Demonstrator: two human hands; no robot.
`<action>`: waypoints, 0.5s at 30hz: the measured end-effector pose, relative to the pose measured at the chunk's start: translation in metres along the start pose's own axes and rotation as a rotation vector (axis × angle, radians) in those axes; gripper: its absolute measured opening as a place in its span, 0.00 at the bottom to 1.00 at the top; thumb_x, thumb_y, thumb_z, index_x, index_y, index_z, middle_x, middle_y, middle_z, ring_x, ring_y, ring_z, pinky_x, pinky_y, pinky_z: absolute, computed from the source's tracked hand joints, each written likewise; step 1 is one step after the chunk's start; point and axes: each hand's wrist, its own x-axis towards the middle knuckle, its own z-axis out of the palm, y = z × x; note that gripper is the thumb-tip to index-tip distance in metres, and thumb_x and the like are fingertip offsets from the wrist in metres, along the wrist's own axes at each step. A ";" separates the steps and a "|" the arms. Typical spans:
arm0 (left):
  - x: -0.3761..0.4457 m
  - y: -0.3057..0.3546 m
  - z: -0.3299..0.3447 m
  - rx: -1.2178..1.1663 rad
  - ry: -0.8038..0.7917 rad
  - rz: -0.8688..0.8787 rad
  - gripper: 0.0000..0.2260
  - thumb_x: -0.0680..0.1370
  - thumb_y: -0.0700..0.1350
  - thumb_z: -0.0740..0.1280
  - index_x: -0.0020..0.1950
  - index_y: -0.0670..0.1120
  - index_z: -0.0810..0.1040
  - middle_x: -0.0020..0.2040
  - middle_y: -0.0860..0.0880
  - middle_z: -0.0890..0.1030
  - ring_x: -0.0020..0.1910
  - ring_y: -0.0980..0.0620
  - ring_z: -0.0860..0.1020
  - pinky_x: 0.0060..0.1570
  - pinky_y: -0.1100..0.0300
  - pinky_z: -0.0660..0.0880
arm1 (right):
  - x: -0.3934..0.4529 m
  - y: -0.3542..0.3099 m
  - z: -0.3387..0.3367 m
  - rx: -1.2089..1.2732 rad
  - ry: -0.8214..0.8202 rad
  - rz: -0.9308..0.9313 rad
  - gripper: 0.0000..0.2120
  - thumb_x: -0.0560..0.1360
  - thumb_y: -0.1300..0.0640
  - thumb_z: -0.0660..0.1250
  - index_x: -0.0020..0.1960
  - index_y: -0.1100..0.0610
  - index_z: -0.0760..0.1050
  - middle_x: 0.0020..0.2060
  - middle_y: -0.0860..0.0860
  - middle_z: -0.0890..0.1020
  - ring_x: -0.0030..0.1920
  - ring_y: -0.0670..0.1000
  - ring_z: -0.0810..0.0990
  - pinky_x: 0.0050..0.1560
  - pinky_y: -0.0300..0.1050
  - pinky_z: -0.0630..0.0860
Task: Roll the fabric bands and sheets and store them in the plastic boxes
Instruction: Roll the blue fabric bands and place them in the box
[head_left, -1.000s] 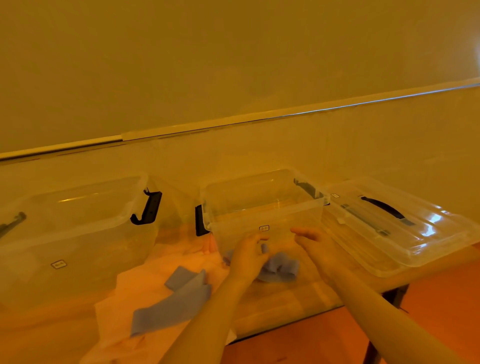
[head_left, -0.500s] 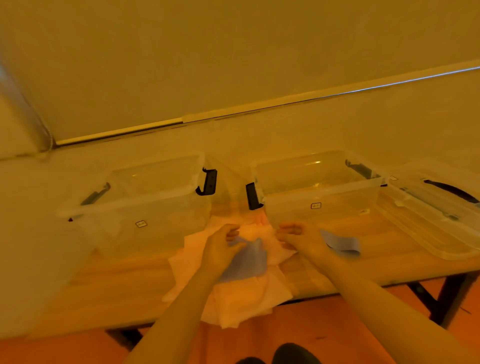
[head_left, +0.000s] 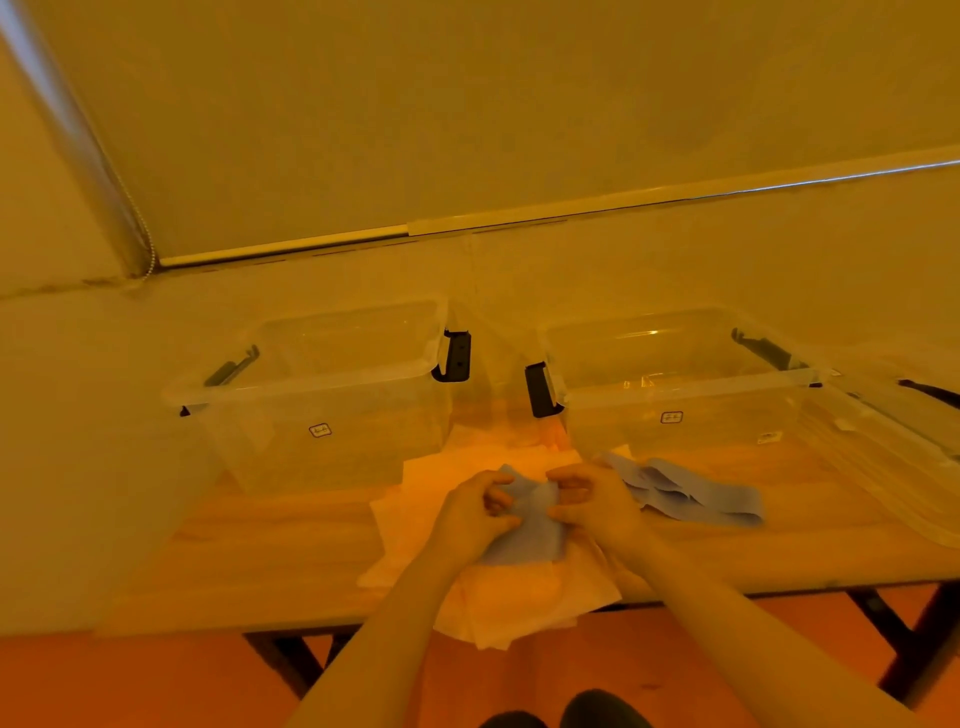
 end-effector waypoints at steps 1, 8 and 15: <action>0.000 0.000 0.000 -0.009 0.008 0.000 0.20 0.71 0.36 0.72 0.62 0.46 0.75 0.43 0.51 0.79 0.46 0.50 0.78 0.49 0.57 0.76 | 0.000 0.001 0.000 -0.007 -0.003 -0.010 0.21 0.67 0.74 0.73 0.59 0.65 0.77 0.56 0.60 0.79 0.56 0.56 0.78 0.51 0.44 0.76; 0.005 0.006 -0.004 -0.180 0.072 -0.018 0.16 0.72 0.30 0.68 0.57 0.43 0.77 0.40 0.47 0.78 0.36 0.57 0.76 0.34 0.71 0.72 | -0.001 -0.002 -0.004 0.145 0.038 0.037 0.20 0.69 0.73 0.71 0.60 0.64 0.76 0.55 0.61 0.79 0.52 0.55 0.79 0.40 0.36 0.79; 0.018 0.039 -0.009 -0.265 0.142 0.047 0.11 0.72 0.31 0.70 0.53 0.40 0.77 0.37 0.49 0.76 0.37 0.56 0.75 0.35 0.73 0.72 | 0.011 -0.025 -0.023 0.223 0.060 0.056 0.21 0.73 0.72 0.66 0.66 0.66 0.71 0.62 0.64 0.75 0.63 0.61 0.74 0.60 0.51 0.74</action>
